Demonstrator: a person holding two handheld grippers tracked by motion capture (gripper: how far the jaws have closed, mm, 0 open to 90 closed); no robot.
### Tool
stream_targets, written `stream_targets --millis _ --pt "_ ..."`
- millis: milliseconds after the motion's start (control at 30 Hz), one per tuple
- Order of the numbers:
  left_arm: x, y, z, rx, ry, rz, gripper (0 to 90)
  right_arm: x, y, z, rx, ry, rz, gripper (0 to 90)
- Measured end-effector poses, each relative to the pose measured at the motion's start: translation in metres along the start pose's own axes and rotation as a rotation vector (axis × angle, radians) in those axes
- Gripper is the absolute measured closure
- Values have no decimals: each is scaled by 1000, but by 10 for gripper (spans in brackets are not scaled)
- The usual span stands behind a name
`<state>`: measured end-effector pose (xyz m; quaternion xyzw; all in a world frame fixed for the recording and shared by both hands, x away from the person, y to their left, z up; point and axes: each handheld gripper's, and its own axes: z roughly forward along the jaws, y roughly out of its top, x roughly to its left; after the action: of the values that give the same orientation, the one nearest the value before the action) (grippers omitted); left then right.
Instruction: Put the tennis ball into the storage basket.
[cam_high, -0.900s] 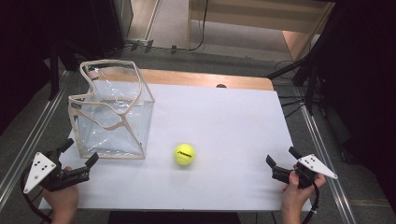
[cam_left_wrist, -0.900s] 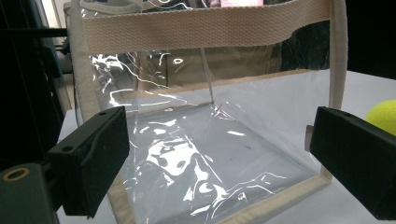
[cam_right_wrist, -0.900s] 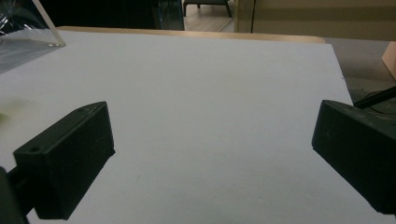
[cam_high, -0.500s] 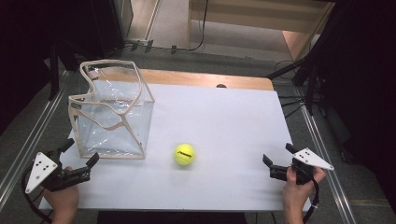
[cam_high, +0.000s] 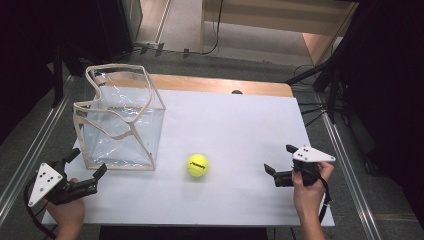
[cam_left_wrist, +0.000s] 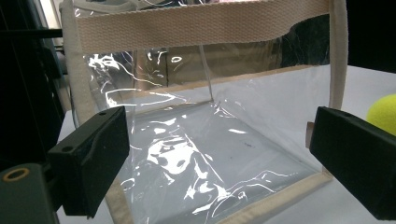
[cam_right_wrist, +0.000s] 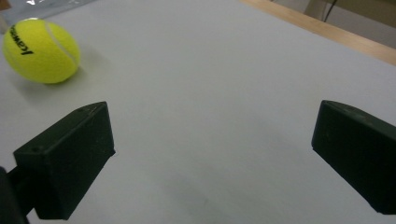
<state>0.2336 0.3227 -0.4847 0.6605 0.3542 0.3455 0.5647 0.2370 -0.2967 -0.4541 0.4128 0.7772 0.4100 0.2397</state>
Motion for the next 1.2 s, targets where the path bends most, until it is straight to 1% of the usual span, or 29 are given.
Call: stream_targets --millis 33,67,100,133,267,300,367,400,467,533,567,667,700,767,833,900,967,1167,1200 --pt "0 0 0 2 1 0 53 2 6 3 17 24 -11 0" --pt "0 0 0 2 1 0 53 2 6 3 17 24 -11 0" --pt "0 0 0 2 1 0 53 4 13 8 31 43 -32 0" --pt "0 0 0 1 0 0 53 4 13 8 31 43 -32 0" --pt "0 0 0 3 1 2 53 7 24 15 56 75 -53 0" --pt "0 0 0 2 -1 3 53 8 30 18 64 95 -66 0" --pt "0 0 0 2 -1 0 54 8 31 19 70 99 -68 0" --pt "0 0 0 2 -1 0 54 8 33 21 76 103 -78 0" --pt "0 0 0 1 -3 0 53 10 38 25 93 119 -79 0" --pt "0 0 0 1 -5 1 53 11 41 28 105 127 -94 0" --pt "0 0 0 0 -5 1 54 13 44 31 119 142 -104 0" --pt "0 0 0 1 -4 1 54 16 49 37 141 161 -122 0" --pt "0 0 1 2 -5 1 54 18 50 39 148 161 -125 0" --pt "0 0 1 2 -5 3 53 20 52 40 150 166 -130 0" --pt "0 0 1 2 -6 3 53 22 55 43 155 172 -146 0" --pt "0 0 1 2 -6 3 54 25 58 45 164 181 -154 0" --pt "0 0 1 2 -6 3 54 28 63 49 175 196 -175 0" --pt "0 0 1 0 -9 2 54 34 70 57 202 214 -195 0" --pt "0 0 1 0 -9 2 53 37 73 60 206 224 -205 0"
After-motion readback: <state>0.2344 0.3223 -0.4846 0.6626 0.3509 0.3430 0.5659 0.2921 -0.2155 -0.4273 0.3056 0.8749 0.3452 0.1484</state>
